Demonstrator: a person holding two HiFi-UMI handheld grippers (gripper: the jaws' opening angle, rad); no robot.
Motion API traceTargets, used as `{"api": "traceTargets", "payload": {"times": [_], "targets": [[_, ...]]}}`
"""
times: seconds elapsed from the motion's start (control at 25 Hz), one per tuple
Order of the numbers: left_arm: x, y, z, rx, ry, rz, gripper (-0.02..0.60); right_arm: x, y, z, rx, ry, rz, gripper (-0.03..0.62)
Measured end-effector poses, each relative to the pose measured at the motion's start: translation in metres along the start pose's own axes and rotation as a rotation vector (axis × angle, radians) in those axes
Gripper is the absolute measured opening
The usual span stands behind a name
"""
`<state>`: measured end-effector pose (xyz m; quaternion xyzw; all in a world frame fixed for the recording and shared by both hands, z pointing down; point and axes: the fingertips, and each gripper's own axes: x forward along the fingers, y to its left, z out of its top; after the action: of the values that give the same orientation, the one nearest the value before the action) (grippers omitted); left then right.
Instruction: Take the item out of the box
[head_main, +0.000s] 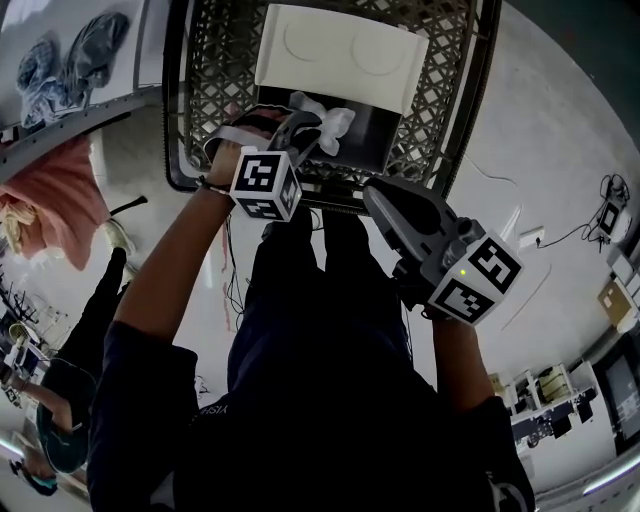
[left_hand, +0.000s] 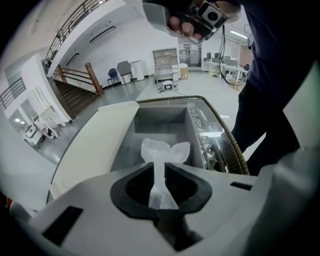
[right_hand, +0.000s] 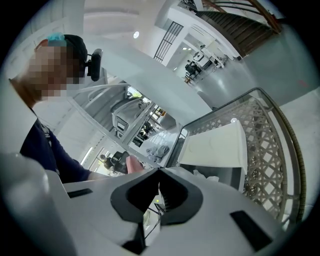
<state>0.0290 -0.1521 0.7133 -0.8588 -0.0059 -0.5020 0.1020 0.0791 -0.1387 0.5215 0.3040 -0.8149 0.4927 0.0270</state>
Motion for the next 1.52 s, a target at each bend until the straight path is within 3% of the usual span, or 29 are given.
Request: {"api": "traceTargets", "payload": {"times": [0.44,0.84,1.08,1.28,1.52], "targets": [[0.006,0.001,-0.005,0.020,0.038,0.022,0.034,-0.001,-0.002,-0.003,0.007,-0.007,-0.017,0.025],[-0.018,0.004,0.005,-0.028,0.002,0.045,0.008,-0.001,0.013,0.006,0.001,-0.028,-0.003,0.025],[-0.064,0.012,0.036,-0.096,-0.079,0.095,0.008,-0.006,0.033,0.024,-0.039,-0.057,0.007,0.025],[-0.132,0.031,0.061,-0.185,-0.172,0.192,0.008,-0.011,0.070,0.051,-0.099,-0.093,0.013,0.025],[-0.175,0.045,0.075,-0.252,-0.249,0.289,0.008,-0.014,0.083,0.068,-0.150,-0.134,0.010,0.025]]}}
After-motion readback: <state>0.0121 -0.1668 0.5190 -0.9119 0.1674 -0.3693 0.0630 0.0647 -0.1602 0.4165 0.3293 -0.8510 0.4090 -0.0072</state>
